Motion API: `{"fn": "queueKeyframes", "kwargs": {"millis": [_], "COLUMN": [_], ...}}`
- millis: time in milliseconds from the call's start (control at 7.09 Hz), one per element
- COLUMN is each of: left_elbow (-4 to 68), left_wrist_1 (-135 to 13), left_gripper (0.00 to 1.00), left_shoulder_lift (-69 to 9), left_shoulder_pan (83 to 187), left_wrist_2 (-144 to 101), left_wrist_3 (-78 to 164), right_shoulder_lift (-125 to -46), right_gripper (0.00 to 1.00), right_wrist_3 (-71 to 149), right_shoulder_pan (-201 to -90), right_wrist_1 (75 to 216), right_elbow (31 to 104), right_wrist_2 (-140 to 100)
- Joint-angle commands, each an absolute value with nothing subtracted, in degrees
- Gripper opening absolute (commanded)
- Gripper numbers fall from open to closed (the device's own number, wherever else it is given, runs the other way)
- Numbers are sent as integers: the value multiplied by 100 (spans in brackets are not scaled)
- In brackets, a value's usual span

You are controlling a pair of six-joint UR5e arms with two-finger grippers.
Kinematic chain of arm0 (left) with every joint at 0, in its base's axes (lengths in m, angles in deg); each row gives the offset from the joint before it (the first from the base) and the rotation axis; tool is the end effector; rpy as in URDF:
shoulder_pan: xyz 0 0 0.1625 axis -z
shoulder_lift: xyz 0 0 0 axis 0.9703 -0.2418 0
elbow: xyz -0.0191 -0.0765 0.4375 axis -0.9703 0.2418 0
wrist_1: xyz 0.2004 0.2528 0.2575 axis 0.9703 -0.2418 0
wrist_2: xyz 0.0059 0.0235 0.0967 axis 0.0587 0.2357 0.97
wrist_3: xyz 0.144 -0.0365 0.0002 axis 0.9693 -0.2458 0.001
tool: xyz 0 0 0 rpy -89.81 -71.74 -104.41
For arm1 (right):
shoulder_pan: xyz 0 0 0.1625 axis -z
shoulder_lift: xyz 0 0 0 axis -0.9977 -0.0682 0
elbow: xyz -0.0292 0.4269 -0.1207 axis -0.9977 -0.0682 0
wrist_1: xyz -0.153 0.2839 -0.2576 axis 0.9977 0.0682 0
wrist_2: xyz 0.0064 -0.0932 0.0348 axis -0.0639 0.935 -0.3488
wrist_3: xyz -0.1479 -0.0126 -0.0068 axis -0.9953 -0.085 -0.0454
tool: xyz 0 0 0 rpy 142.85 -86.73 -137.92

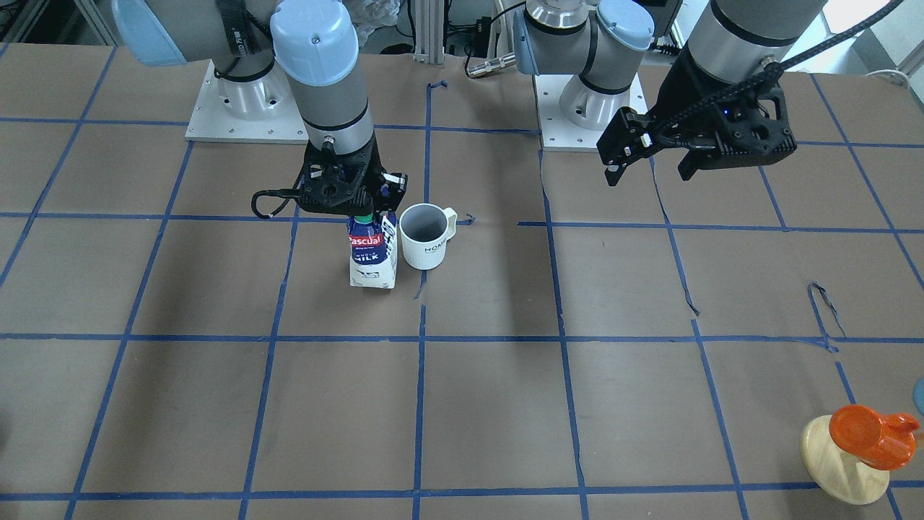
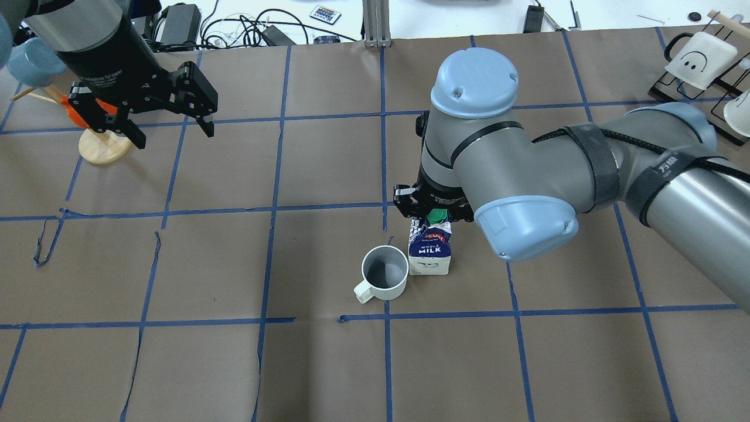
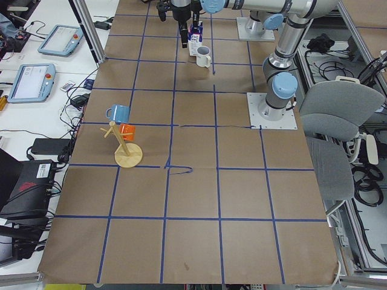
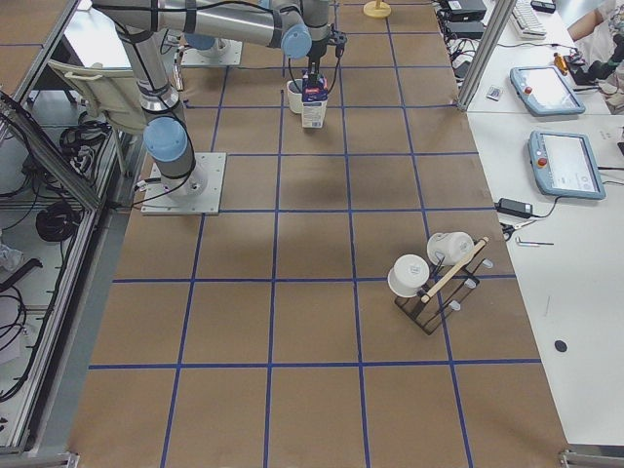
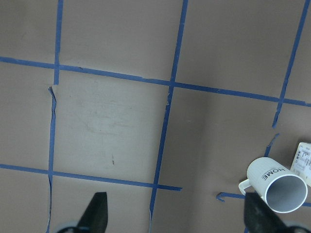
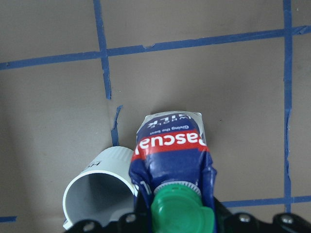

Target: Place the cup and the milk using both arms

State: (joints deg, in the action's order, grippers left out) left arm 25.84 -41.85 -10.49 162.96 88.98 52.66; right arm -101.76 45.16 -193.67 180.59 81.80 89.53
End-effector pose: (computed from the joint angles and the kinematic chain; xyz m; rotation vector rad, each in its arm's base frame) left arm -0.1106 -0.4918 0.4881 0.2202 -3.1118 -0.0616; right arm 0.2846 -0.4290 0.3160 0.1390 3.0843 0.0266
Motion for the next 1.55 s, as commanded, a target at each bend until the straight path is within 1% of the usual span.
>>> {"fn": "queueKeyframes", "kwargs": {"millis": [0,282,423,705,987,1128,1269,1410], "left_elbow": [2601,2601,2592,2592,2592,2592,2592,2592], "left_wrist_1": [-4174,-4174,-4174,-4174,-4174,-4174,-4174,-4174], "left_gripper": [100,100,100,100,100,100,100,100], "left_shoulder_lift": [-1030,-1030,-1030,-1030,-1022,-1022,-1022,-1022], "left_shoulder_pan": [16293,16293,16293,16275,16267,16266,16266,16266], "left_wrist_2": [8892,8901,8910,8919,8919,8919,8919,8919], "left_wrist_3": [5285,5285,5285,5285,5285,5285,5285,5285], "right_shoulder_lift": [-10179,-10205,-10223,-10188,-10214,-10206,-10206,-10223], "right_gripper": [63,100,100,100,100,100,100,100], "right_wrist_3": [4517,4517,4517,4299,3833,3553,2759,2673], "right_shoulder_pan": [-19402,-19402,-19393,-19192,-18369,-18043,-17805,-17620], "right_wrist_1": [18069,18069,18077,17711,17096,17023,17014,16753], "right_elbow": [8259,8207,8119,7253,6601,6415,6327,6308], "right_wrist_2": [8944,8953,8961,9093,9103,9093,9172,9181]}}
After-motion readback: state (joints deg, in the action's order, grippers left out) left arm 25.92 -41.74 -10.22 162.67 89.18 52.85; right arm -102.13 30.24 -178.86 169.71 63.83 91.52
